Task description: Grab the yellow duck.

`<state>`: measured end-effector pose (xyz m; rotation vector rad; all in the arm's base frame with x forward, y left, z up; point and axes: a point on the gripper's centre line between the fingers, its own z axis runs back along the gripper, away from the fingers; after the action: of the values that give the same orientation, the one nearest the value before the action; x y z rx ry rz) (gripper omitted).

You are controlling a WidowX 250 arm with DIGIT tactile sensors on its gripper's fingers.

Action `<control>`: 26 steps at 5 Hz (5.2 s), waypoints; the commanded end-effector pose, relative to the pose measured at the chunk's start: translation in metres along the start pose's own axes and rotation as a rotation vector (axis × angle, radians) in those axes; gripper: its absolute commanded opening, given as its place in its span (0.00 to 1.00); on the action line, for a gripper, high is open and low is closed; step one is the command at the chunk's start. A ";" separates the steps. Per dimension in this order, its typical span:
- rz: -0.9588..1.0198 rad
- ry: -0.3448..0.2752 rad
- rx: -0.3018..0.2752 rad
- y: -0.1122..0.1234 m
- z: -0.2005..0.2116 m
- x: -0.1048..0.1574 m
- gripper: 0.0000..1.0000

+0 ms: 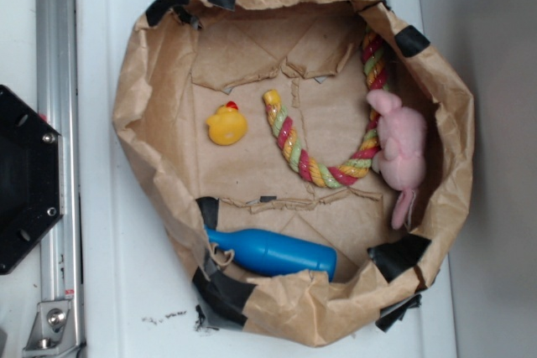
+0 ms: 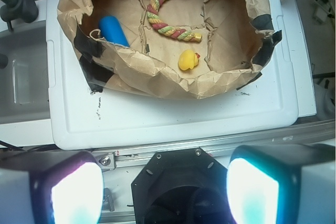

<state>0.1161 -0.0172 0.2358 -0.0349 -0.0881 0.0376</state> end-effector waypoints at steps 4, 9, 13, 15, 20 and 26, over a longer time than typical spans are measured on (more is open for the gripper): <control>-0.210 -0.109 0.027 0.021 -0.094 0.131 1.00; -0.486 0.277 0.055 0.072 -0.161 0.077 1.00; -0.399 0.189 0.043 0.075 -0.175 0.079 1.00; -0.439 0.175 0.080 0.059 -0.190 0.095 1.00; -0.383 0.173 0.135 0.076 -0.188 0.104 1.00; -0.458 0.216 0.075 0.022 -0.238 0.082 1.00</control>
<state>0.2243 0.0256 0.0127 0.0656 0.1392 -0.3979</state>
